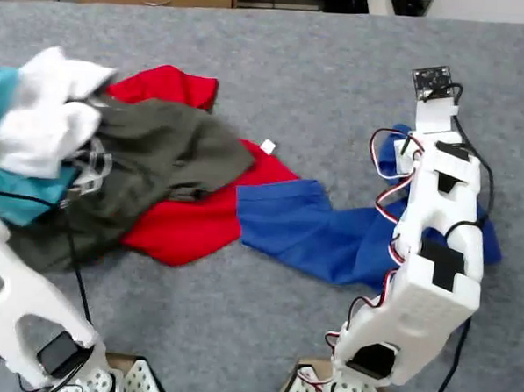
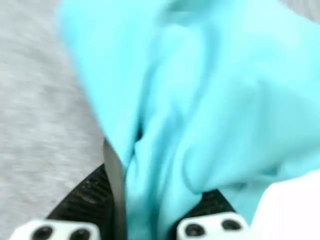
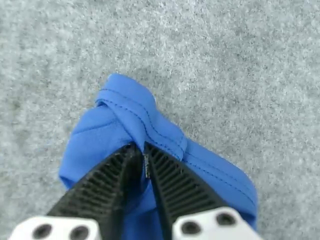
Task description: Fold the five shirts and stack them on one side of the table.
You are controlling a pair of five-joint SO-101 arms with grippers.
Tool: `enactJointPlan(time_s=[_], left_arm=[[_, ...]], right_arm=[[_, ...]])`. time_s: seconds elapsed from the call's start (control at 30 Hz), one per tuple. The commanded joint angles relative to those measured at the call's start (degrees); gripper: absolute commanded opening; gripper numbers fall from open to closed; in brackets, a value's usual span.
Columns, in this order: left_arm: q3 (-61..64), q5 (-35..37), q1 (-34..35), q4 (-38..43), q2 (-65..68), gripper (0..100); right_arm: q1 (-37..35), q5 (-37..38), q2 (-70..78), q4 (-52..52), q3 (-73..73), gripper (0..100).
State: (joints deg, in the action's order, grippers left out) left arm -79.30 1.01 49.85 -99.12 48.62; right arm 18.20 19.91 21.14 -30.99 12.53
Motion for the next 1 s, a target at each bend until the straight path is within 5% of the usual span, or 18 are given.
enactJointPlan(time_s=[0.0,0.27,0.57,0.8,0.97], left_arm=[[-0.8,-0.4,-2.5,0.4,-5.6,2],[0.4,-0.2,-25.5,-1.8,-9.4,3],[34.0,6.4,-50.1,-0.4,-13.8,33],[48.0,12.3,-52.1,12.2,-1.0,34],[37.5,13.3,-49.5,2.5,7.6,24]], right_arm=[[0.7,0.5,-2.8,1.0,0.0,0.2],[0.7,0.5,-2.8,0.9,0.0,0.2],[0.7,0.5,-2.8,0.9,0.0,0.2],[0.7,0.5,-2.8,0.9,0.0,0.2],[0.7,0.5,-2.8,0.9,0.0,0.2]])
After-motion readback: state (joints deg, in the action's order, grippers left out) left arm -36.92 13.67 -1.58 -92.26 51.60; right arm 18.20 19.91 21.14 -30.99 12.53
